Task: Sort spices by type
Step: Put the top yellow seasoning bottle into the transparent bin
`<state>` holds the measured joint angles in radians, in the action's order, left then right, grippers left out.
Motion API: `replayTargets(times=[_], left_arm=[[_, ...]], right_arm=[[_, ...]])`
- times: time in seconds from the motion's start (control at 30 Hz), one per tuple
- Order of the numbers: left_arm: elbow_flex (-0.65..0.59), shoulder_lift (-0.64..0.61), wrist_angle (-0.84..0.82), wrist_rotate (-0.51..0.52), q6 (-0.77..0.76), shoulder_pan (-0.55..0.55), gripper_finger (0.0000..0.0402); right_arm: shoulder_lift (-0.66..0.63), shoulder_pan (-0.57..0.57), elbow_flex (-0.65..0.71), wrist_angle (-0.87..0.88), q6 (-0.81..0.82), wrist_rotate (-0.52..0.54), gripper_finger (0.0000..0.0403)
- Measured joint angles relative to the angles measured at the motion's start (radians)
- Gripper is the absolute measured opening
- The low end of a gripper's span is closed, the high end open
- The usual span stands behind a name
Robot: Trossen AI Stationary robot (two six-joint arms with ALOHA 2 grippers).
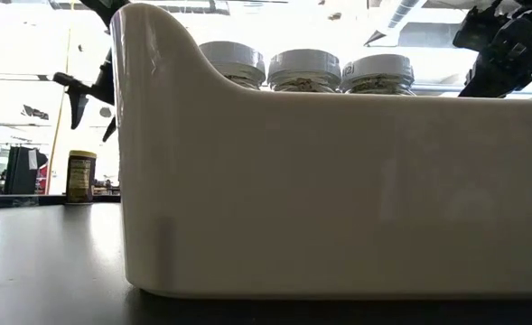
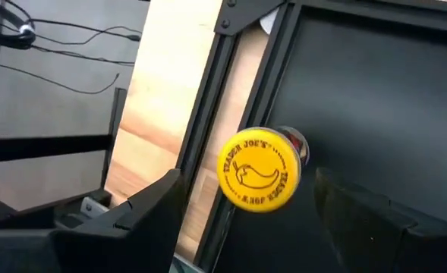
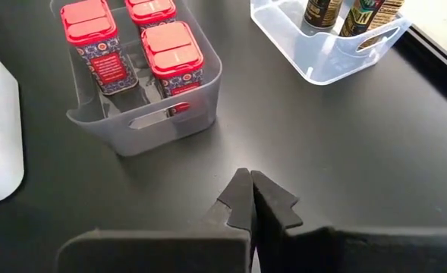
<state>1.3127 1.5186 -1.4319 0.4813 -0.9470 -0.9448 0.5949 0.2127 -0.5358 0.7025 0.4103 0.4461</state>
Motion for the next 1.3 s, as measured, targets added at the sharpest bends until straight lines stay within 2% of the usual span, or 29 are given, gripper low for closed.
replayTargets(times=[0.37, 0.8, 1.3], left_arm=[[-0.156, 0.006, 0.138, -0.035, -0.004, -0.026, 0.0277], [-0.179, 0.005, 0.178, -0.031, -0.012, -0.027, 0.0276], [-0.179, 0.003, 0.165, -0.016, -0.001, -0.027, 0.0196]], right_arm=[[0.000, 0.002, 0.000, 0.000, 0.000, -0.005, 0.0024], [0.000, 0.002, 0.000, 0.003, 0.000, -0.005, 0.0024], [0.000, 0.002, 0.000, 0.003, 0.000, -0.005, 0.0024]])
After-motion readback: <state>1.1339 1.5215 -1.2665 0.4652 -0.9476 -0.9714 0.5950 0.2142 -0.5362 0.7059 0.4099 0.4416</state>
